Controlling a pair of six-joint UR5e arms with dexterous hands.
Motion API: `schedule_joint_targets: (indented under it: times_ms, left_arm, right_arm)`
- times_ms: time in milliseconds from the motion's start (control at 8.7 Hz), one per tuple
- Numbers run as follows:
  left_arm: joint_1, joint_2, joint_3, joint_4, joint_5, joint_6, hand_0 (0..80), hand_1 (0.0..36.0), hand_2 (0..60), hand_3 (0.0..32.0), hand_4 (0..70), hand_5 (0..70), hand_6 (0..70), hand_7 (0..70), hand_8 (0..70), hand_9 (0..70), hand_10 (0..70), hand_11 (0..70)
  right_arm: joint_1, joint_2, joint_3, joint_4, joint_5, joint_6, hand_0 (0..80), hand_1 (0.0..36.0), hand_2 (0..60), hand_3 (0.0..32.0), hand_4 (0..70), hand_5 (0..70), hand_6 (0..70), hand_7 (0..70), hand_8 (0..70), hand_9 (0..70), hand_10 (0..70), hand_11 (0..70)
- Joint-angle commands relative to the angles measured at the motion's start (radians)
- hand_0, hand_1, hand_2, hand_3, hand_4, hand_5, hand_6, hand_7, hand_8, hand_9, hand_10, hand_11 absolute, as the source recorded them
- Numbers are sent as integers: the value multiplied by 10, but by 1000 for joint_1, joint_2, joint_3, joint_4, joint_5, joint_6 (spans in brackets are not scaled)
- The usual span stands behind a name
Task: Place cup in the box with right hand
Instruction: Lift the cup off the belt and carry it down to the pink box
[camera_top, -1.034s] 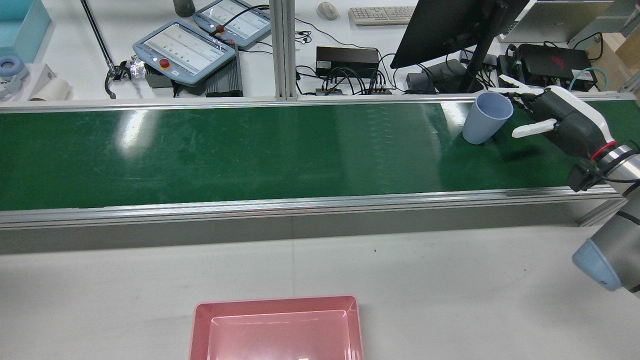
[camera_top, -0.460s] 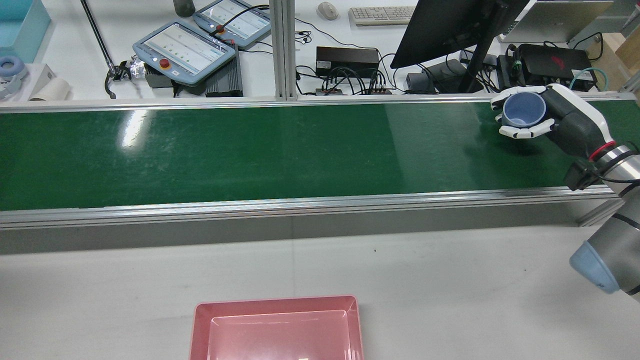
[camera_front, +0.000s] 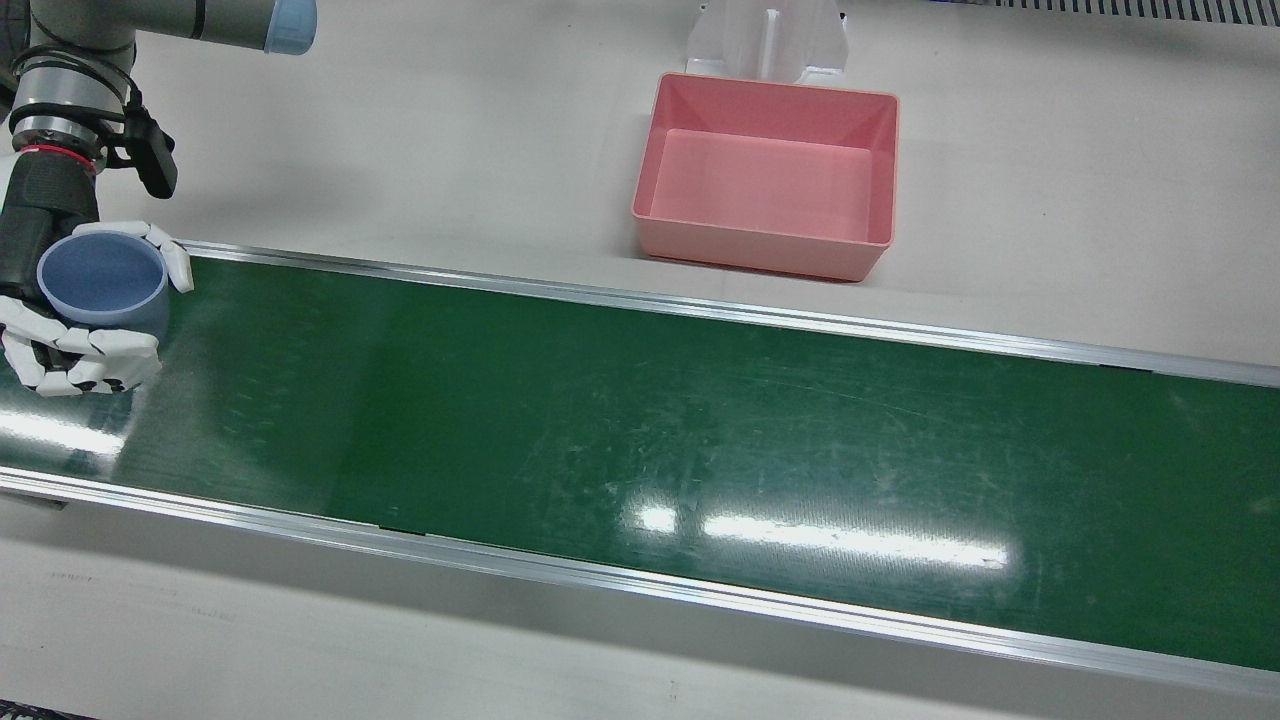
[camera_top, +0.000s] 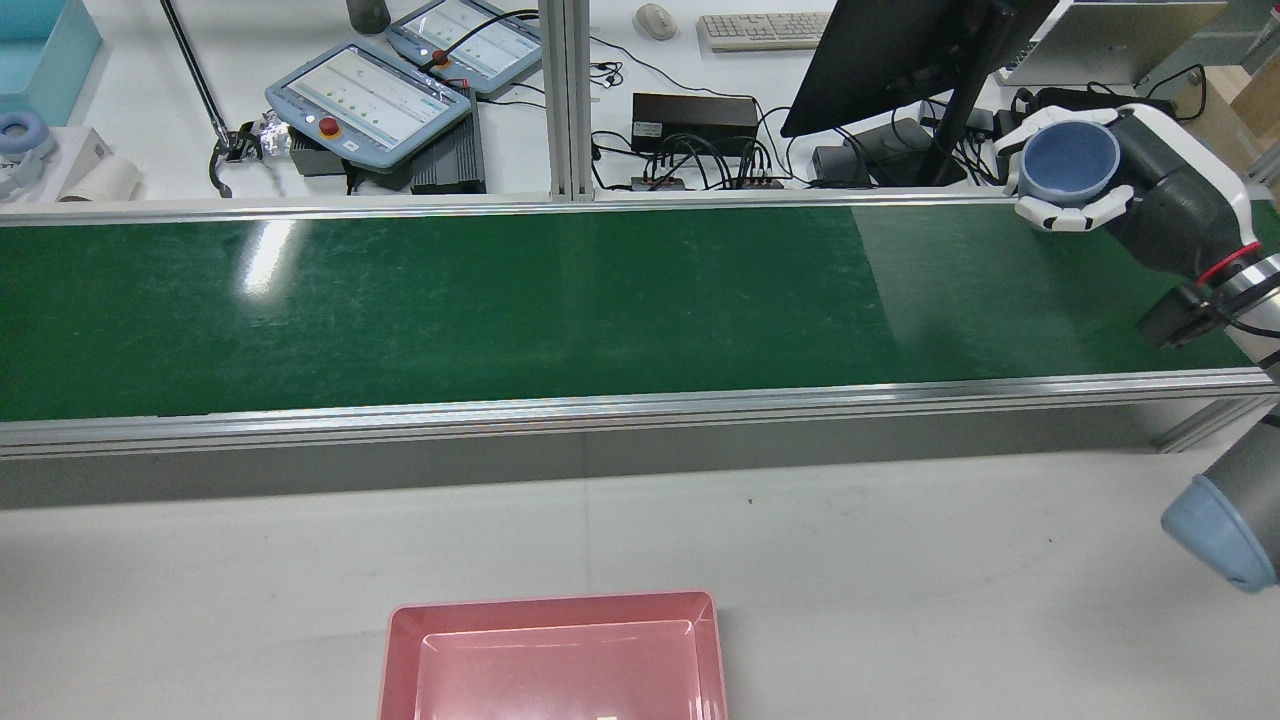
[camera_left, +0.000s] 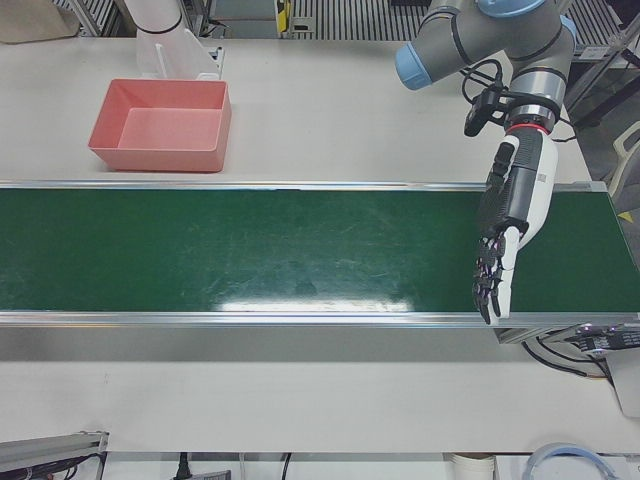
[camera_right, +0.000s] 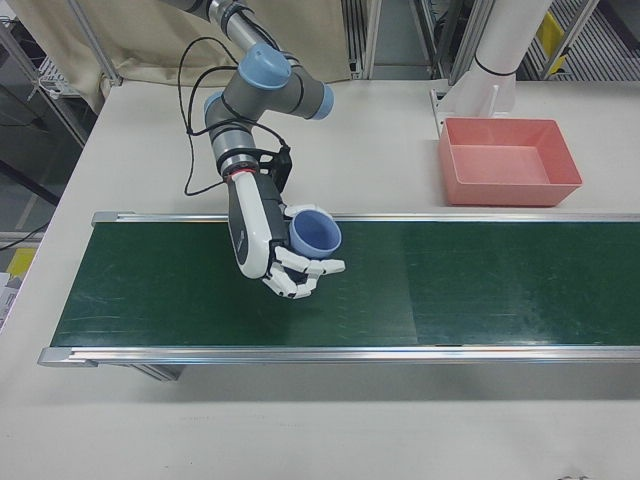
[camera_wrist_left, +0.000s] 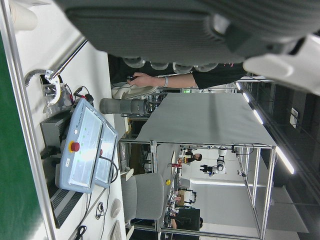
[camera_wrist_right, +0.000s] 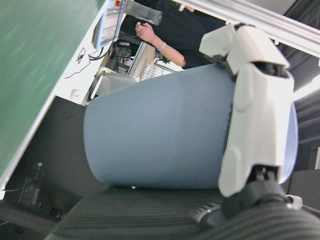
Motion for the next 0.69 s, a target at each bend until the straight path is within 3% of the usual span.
schedule_joint_targets:
  times_ms: [0,115,345,575]
  left_arm:
    - [-1,0,2,-2,1,0,0,0,0,0,0,0,0,0,0,0,0,0]
    - [-1,0,2,-2,1,0,0,0,0,0,0,0,0,0,0,0,0,0]
    - [-1,0,0,0,1,0,0,0,0,0,0,0,0,0,0,0,0,0]
    - [0,0,0,2,1,0,0,0,0,0,0,0,0,0,0,0,0,0]
  right_arm:
    - [-77,9,243,-134,1,-1,600,360,600,0,305,184,307,700,450,700,298,460]
    - [-164,15,312,-173,4,-5,638,360,600,0,351,184,309,700,446,700,293,454]
    - [-403,41,423,-228,99,-82,643,360,600,0,337,180,308,700,437,693,280,437]
    - [-656,94,449,-228,213,-177,670,360,600,0,344,176,301,700,421,672,262,415]
